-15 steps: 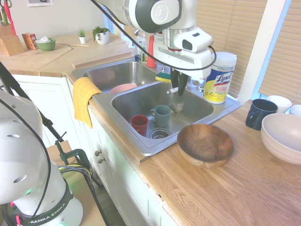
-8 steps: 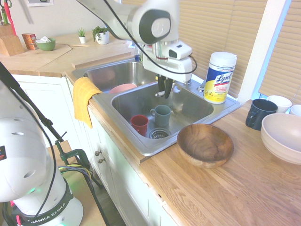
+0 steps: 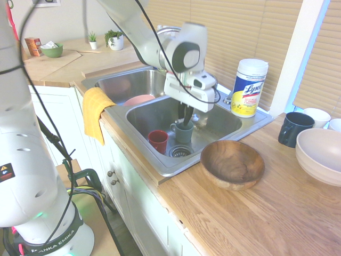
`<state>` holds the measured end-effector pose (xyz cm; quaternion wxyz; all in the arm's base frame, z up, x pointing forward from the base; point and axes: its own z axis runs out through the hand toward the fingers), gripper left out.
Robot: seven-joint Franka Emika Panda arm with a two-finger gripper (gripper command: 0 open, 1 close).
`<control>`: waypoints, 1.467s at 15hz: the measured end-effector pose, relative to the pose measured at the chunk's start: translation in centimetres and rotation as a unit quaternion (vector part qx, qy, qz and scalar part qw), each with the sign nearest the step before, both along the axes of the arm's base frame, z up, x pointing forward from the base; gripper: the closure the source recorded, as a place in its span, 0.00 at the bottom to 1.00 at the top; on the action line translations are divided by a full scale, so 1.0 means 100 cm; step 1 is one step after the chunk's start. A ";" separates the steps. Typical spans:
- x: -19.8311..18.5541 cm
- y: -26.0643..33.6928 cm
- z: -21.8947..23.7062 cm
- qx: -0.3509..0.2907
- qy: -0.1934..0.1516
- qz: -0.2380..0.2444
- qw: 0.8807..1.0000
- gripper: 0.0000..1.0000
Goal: Put the spoon into the sink
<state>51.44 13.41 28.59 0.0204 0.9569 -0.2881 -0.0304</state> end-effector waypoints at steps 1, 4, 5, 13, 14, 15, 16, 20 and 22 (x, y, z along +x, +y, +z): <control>0.002 0.007 -0.012 -0.001 0.004 0.002 1.000 1.00; 0.015 0.012 -0.042 -0.003 0.017 -0.002 1.000 1.00; 0.020 0.011 -0.053 -0.005 0.023 -0.005 1.000 1.00; 0.058 0.015 -0.111 -0.033 0.048 -0.015 0.998 1.00; 0.063 0.014 -0.117 -0.038 0.057 -0.017 0.998 1.00; 0.068 0.013 -0.124 -0.041 0.065 -0.019 0.997 1.00; 0.072 0.012 -0.130 -0.045 0.075 -0.019 0.996 1.00; 0.081 0.012 -0.149 -0.051 0.108 -0.013 0.993 1.00; 0.082 0.012 -0.154 -0.052 0.114 -0.009 0.992 1.00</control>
